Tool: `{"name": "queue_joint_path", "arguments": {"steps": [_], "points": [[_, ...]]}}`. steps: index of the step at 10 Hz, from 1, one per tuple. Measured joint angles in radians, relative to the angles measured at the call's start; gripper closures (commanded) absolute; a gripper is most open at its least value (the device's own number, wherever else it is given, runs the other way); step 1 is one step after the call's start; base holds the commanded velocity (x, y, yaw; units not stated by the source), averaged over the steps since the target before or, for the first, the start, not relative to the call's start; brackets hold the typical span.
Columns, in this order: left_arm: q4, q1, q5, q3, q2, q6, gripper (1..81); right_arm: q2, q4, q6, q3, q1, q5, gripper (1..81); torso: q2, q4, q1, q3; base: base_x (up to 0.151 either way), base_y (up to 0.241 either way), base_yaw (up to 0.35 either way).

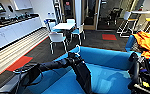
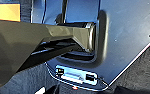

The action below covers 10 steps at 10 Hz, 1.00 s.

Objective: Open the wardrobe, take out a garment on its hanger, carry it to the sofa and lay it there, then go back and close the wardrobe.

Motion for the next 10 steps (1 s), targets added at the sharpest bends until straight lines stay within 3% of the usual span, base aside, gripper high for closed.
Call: {"name": "queue_joint_path", "arguments": {"steps": [2,3,10], "points": [[0.035,0.013,0.007,-0.002,-0.052,0.000,81.1,0.002,0.000,0.000,0.000,-0.001,0.003,1.0,0.000,0.055,0.000,0.000,0.000,0.000,0.000],[0.051,0.031,0.022,-0.007,-0.075,0.000,81.1,0.001,0.002,0.000,0.000,-0.001,0.005,1.0,0.000,0.069,0.000,0.000,0.000,0.000,0.000],[0.153,0.177,0.046,-0.018,-0.129,0.018,81.1,0.005,0.002,0.000,-0.004,-0.002,0.006,1.0,0.000,0.071,0.000,0.000,0.000,0.000,0.000]]}}
